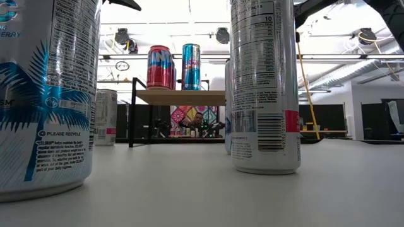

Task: Place canned beverage on shelf
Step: Put the top right white-blue soda can on the shelf

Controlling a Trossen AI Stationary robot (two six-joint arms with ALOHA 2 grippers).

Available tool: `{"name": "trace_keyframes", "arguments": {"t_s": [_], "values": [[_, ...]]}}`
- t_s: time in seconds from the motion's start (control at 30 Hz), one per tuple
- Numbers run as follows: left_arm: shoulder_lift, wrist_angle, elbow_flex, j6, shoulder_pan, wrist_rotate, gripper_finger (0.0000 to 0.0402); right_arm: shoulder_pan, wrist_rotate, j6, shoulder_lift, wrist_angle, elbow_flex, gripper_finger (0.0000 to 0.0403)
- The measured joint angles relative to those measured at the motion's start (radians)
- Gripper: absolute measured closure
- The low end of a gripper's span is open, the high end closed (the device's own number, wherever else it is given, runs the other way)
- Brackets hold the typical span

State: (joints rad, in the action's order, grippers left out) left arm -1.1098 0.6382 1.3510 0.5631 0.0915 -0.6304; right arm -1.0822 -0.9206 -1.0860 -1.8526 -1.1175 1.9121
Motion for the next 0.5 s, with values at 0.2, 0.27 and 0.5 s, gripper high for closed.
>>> {"name": "trace_keyframes", "arguments": {"t_s": [0.2, 0.27, 0.5], "values": [[0.000, 0.000, 0.000, -0.001, 0.000, 0.001, 0.0030, 0.004, 0.001, 0.045, 0.000, 0.007, 0.000, 0.0152], [0.000, 0.000, 0.000, -0.001, 0.000, 0.002, 0.0030, 0.004, 0.002, 0.054, 0.000, 0.007, 0.000, 0.0138], [0.000, 0.001, 0.000, 0.000, 0.000, 0.006, 0.0030, 0.004, -0.048, 0.109, 0.000, 0.049, 0.000, 0.0100]]}}
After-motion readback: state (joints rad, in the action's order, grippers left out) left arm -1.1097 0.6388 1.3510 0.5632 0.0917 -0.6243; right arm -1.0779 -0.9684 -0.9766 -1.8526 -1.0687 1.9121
